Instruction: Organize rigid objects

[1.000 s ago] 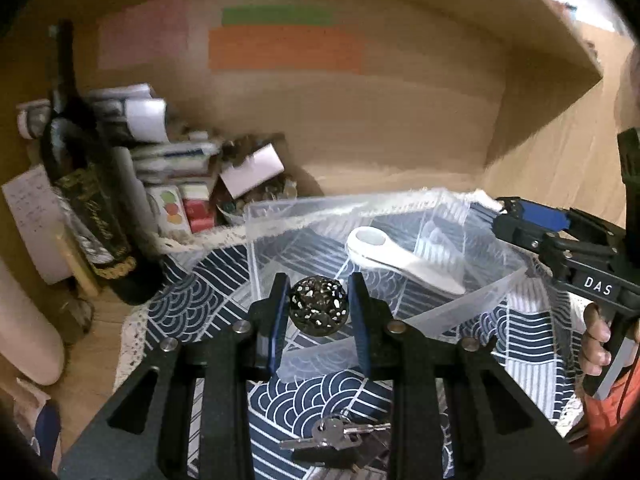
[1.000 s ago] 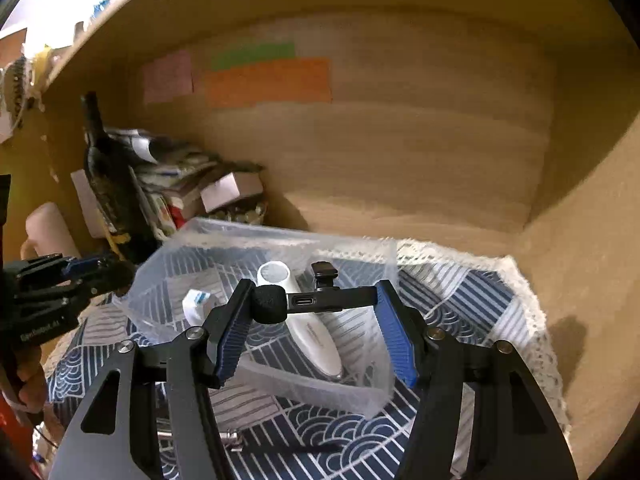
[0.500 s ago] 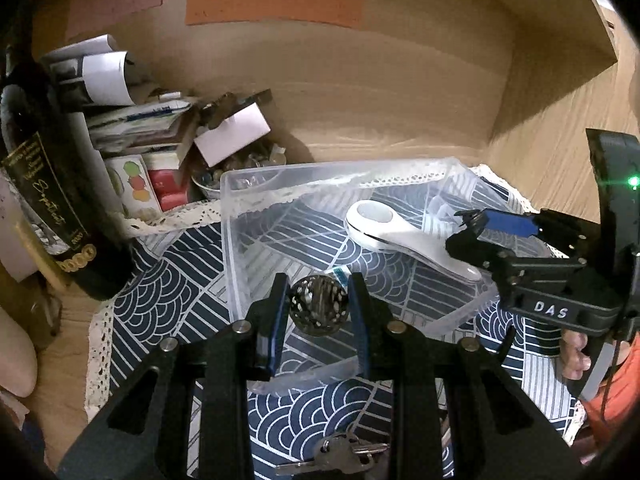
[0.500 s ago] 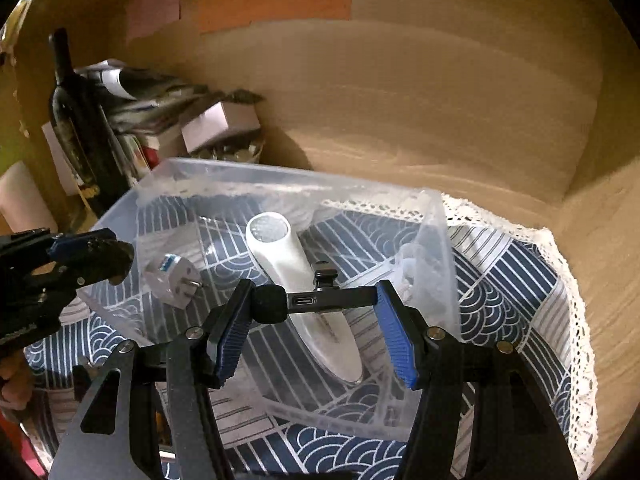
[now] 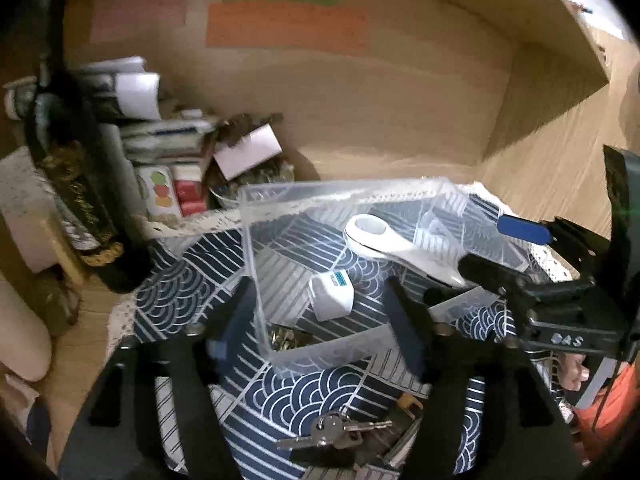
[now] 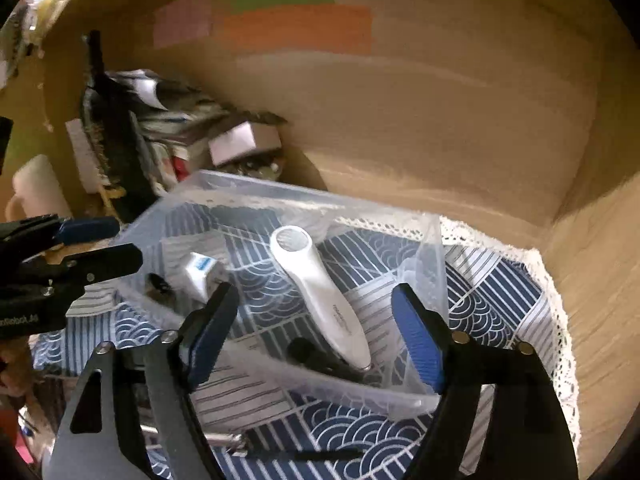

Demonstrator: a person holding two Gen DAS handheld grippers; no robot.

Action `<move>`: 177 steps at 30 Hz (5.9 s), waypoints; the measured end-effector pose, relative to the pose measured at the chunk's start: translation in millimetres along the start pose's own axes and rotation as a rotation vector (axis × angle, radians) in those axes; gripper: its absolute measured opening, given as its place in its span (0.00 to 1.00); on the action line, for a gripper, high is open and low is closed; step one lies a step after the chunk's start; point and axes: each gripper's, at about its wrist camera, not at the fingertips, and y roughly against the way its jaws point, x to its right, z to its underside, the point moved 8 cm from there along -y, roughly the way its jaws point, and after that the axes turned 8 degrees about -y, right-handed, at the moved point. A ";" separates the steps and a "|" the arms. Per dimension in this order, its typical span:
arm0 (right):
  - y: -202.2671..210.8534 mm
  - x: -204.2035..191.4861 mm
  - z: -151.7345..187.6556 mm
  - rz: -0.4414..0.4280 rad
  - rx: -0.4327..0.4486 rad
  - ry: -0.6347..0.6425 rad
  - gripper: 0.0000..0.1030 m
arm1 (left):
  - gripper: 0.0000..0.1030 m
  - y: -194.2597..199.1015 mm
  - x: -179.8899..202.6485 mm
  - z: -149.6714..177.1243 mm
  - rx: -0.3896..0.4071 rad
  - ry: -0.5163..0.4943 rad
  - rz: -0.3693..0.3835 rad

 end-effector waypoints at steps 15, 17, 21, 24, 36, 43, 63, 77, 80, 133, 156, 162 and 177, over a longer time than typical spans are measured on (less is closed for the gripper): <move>15.6 -24.5 58.4 -0.073 -0.081 0.018 0.81 | 0.86 17.6 -10.9 74.0 -0.117 0.007 -0.037; 11.7 -27.1 69.2 -0.076 -0.105 0.024 0.83 | 0.86 12.8 -9.4 88.2 -0.150 0.014 -0.023; 4.4 -32.3 88.9 -0.094 -0.160 0.017 0.85 | 0.85 3.8 -0.3 108.1 -0.205 0.020 0.030; 2.6 -36.3 96.7 -0.103 -0.184 0.014 0.87 | 0.73 -0.7 8.1 115.9 -0.230 0.011 0.060; -6.7 -63.1 103.4 -0.124 -0.230 0.012 0.97 | 0.43 12.2 3.5 118.7 -0.174 0.021 0.050; -24.7 -67.8 108.5 -0.044 -0.271 -0.033 0.95 | 0.43 28.1 -1.6 119.3 -0.134 0.016 0.040; -27.5 -69.7 115.9 0.023 -0.296 -0.095 0.86 | 0.43 62.1 -12.2 119.1 -0.042 0.043 0.069; 4.9 -31.5 136.3 0.089 -0.283 -0.087 0.15 | 0.43 61.0 -2.1 115.3 -0.024 0.030 0.098; 13.2 -27.8 136.6 0.094 -0.254 -0.079 0.14 | 0.43 62.5 1.1 107.7 -0.011 0.019 0.088; -63.0 -19.0 -2.6 -0.073 -0.183 0.101 0.14 | 0.43 -70.8 38.7 -0.7 -0.146 -0.045 0.067; 30.7 -57.2 16.0 -0.139 -0.099 0.065 0.60 | 0.79 37.9 -5.0 30.3 -0.041 -0.037 -0.073; 13.0 -88.9 55.1 -0.155 -0.195 0.073 0.87 | 0.79 44.9 -20.8 75.9 -0.096 -0.007 -0.089; -43.8 -111.0 95.2 -0.132 -0.344 0.090 0.79 | 0.68 45.7 -25.8 120.2 -0.174 -0.005 -0.039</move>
